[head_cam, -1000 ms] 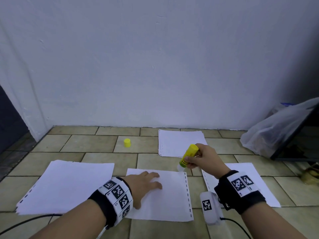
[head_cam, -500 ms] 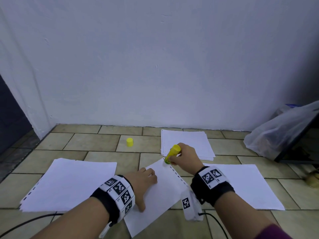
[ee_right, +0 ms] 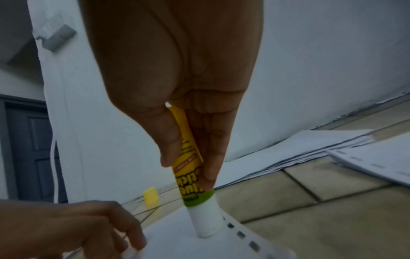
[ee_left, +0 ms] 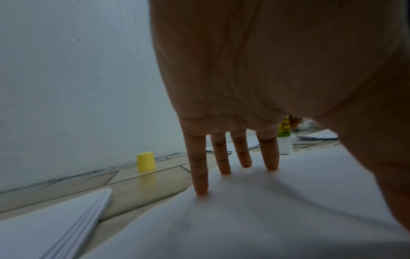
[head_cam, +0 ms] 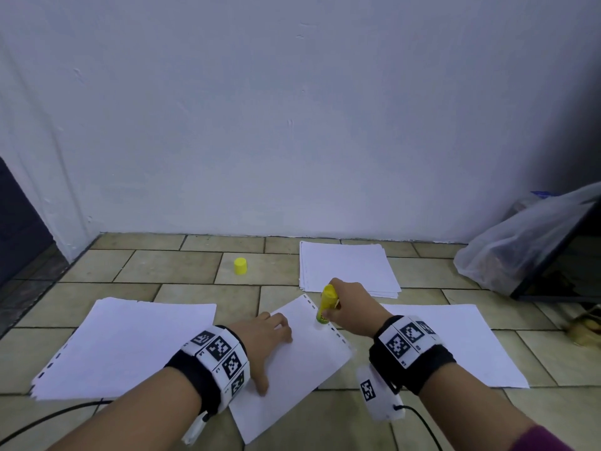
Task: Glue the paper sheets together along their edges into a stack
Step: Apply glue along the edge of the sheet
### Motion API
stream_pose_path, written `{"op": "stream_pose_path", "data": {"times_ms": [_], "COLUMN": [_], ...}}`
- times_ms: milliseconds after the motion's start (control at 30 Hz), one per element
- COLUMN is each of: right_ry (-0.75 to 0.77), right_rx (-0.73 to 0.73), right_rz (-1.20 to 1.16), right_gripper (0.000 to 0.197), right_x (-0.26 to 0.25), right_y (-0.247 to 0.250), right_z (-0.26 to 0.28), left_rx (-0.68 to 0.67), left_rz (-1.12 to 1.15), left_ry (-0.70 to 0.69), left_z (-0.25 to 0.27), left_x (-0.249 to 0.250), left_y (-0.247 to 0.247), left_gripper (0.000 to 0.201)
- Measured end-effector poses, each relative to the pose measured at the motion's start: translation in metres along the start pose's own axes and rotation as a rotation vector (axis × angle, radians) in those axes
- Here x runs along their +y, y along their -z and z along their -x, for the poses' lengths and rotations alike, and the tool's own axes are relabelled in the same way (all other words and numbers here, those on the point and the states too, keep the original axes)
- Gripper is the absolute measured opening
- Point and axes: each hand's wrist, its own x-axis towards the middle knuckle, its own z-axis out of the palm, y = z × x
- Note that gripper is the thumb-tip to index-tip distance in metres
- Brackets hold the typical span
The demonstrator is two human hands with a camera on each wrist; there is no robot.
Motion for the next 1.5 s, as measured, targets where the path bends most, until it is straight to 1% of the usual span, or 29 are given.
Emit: {"op": "stream_pose_path", "data": {"times_ms": [200,333,433,533,600,667,767,867,967,1067,1200,1333,1433,1500], "right_ry": [0.002,0.001,-0.034,-0.094,-0.112,-0.113,-0.099,-0.078,-0.066,-0.047,-0.038,-0.028,0.009,0.036], "right_rx": [0.006,0.002,0.007,0.106,0.174,0.200,0.198,0.191,0.194,0.194,0.199,0.195,0.186,0.172], "right_rz": [-0.024,-0.067,-0.192,-0.332,-0.369,-0.372,-0.458,-0.500,-0.504,-0.493,-0.533,-0.540,-0.491,-0.458], "right_gripper": [0.020,0.021,0.019,0.020,0.020,0.022,0.022,0.022,0.022,0.018,0.014,0.015,0.014,0.015], "right_x": [0.021,0.029,0.034,0.039,0.042,0.041,0.037,0.031,0.026,0.022,0.014,0.003,-0.004,-0.010], "right_y": [-0.001,0.003,0.009,0.015,0.016,0.017,0.015,0.012,0.008,0.004,-0.003,-0.013,-0.023,-0.027], "right_z": [0.028,0.035,0.035,0.035,0.032,0.031,0.028,0.025,0.021,0.016,0.008,-0.002,-0.010,-0.015], "left_rx": [-0.039,-0.059,-0.058,-0.030,-0.026,-0.026,0.014,0.043,0.082,0.094,0.125,0.194,0.186,0.172], "left_rz": [0.003,-0.040,-0.059,-0.069,-0.080,-0.070,-0.030,0.033,0.075,0.042,0.001,0.046,0.079,0.085], "left_ry": [0.005,0.020,0.023,0.054,0.072,0.098,0.110,0.121,0.143,0.158,0.222,0.292,0.335,0.333], "left_z": [0.000,0.001,0.004,0.006,0.007,0.009,0.011,0.010,0.010,0.008,0.005,-0.002,-0.006,-0.006], "left_x": [0.000,-0.001,0.001,0.004,0.008,0.013,0.020,0.023,0.022,0.018,0.018,0.029,0.034,0.033], "left_y": [0.004,0.002,0.001,0.001,0.002,0.002,-0.001,-0.009,-0.011,-0.011,-0.008,-0.012,-0.015,-0.012], "left_gripper": [0.090,0.073,0.071,0.068,0.071,0.077,0.081,0.092,0.085,0.078,0.077,0.074,0.075,0.077]}}
